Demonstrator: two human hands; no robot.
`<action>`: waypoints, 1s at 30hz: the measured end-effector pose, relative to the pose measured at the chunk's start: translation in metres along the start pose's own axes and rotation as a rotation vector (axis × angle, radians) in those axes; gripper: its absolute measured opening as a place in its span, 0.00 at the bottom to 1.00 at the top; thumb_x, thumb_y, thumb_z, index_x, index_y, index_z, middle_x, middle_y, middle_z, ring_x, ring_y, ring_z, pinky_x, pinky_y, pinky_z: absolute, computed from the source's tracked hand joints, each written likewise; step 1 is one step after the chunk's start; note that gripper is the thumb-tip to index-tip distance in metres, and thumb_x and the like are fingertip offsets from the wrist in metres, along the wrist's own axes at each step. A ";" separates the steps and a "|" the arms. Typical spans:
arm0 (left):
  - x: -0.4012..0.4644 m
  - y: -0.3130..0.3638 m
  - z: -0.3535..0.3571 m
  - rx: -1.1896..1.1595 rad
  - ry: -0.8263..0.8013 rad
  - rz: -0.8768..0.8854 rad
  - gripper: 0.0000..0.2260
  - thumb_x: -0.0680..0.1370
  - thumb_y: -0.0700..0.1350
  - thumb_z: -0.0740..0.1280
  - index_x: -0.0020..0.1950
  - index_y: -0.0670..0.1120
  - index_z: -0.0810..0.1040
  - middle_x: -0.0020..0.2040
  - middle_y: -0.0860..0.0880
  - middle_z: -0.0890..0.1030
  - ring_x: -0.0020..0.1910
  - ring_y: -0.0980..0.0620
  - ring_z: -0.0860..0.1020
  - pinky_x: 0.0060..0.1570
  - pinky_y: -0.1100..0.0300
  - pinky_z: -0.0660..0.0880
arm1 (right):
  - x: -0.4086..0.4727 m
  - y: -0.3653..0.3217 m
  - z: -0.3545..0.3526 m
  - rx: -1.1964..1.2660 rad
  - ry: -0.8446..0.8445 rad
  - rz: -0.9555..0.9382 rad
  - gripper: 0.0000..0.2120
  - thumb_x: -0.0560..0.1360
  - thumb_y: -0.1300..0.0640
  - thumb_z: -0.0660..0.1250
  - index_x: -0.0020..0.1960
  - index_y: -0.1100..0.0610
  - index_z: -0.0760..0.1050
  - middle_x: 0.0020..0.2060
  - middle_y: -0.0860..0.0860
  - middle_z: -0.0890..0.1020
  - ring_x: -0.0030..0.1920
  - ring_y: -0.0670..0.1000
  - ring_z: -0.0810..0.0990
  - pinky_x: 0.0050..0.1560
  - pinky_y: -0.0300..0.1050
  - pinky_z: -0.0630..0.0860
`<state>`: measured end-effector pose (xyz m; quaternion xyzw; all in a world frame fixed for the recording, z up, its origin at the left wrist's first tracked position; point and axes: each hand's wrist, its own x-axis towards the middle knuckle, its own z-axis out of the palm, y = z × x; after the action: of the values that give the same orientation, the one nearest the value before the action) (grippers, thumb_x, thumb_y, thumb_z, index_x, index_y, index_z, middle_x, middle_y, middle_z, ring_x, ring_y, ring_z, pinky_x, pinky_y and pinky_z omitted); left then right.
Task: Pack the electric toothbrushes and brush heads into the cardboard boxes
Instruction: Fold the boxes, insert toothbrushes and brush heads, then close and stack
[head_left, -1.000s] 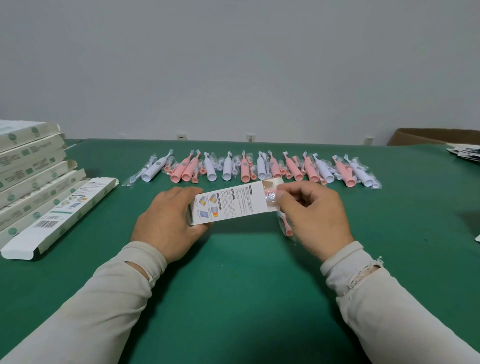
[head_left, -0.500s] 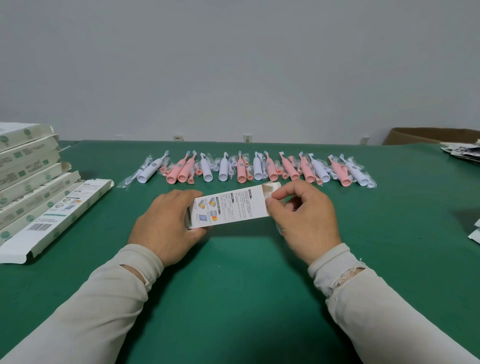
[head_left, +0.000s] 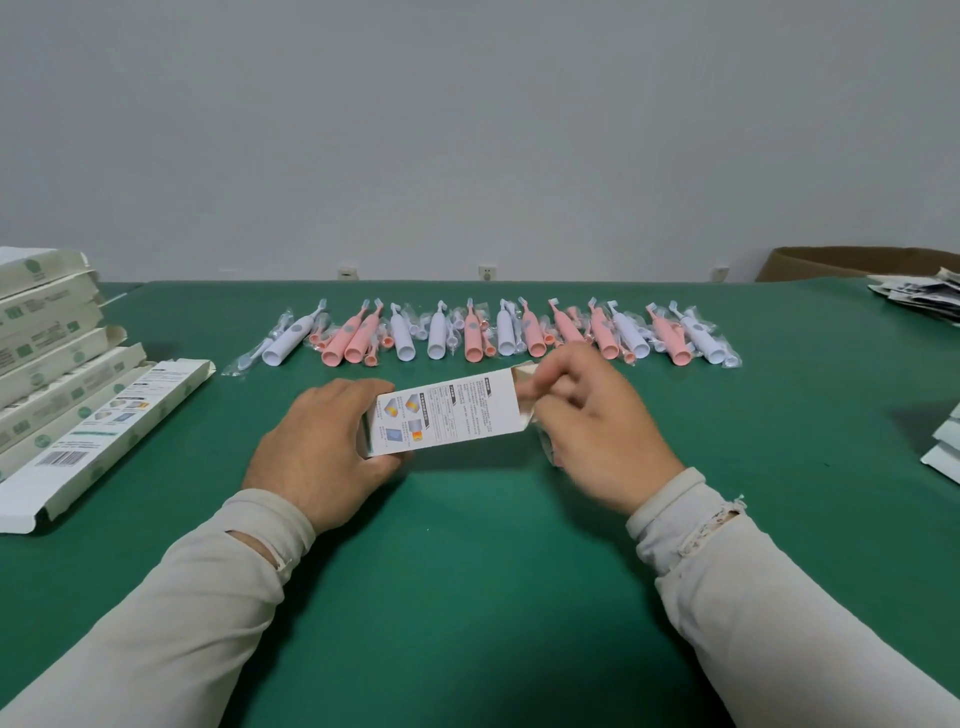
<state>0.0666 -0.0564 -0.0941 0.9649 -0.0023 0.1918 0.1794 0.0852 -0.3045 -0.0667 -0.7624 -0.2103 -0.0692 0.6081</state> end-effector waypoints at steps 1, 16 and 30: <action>0.000 -0.001 -0.001 0.004 0.013 -0.012 0.22 0.72 0.56 0.71 0.64 0.62 0.71 0.57 0.59 0.75 0.58 0.52 0.71 0.52 0.48 0.76 | 0.003 0.001 -0.005 0.022 0.146 -0.006 0.06 0.73 0.61 0.65 0.44 0.52 0.71 0.38 0.50 0.85 0.22 0.39 0.70 0.26 0.33 0.68; 0.000 -0.001 -0.005 0.017 0.044 -0.118 0.19 0.72 0.57 0.72 0.62 0.61 0.73 0.57 0.55 0.76 0.59 0.49 0.72 0.49 0.51 0.73 | 0.014 0.040 -0.020 -0.647 0.027 0.365 0.06 0.73 0.54 0.69 0.47 0.46 0.74 0.38 0.46 0.84 0.42 0.51 0.83 0.51 0.52 0.81; 0.000 -0.001 -0.005 0.027 0.025 -0.115 0.21 0.72 0.57 0.71 0.64 0.62 0.72 0.57 0.57 0.75 0.59 0.50 0.71 0.52 0.50 0.75 | 0.013 0.013 -0.025 0.088 0.325 -0.032 0.17 0.76 0.66 0.65 0.54 0.45 0.75 0.28 0.43 0.76 0.28 0.44 0.76 0.30 0.37 0.73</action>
<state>0.0644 -0.0542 -0.0903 0.9633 0.0581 0.1932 0.1771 0.1062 -0.3278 -0.0672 -0.7104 -0.1240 -0.1920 0.6656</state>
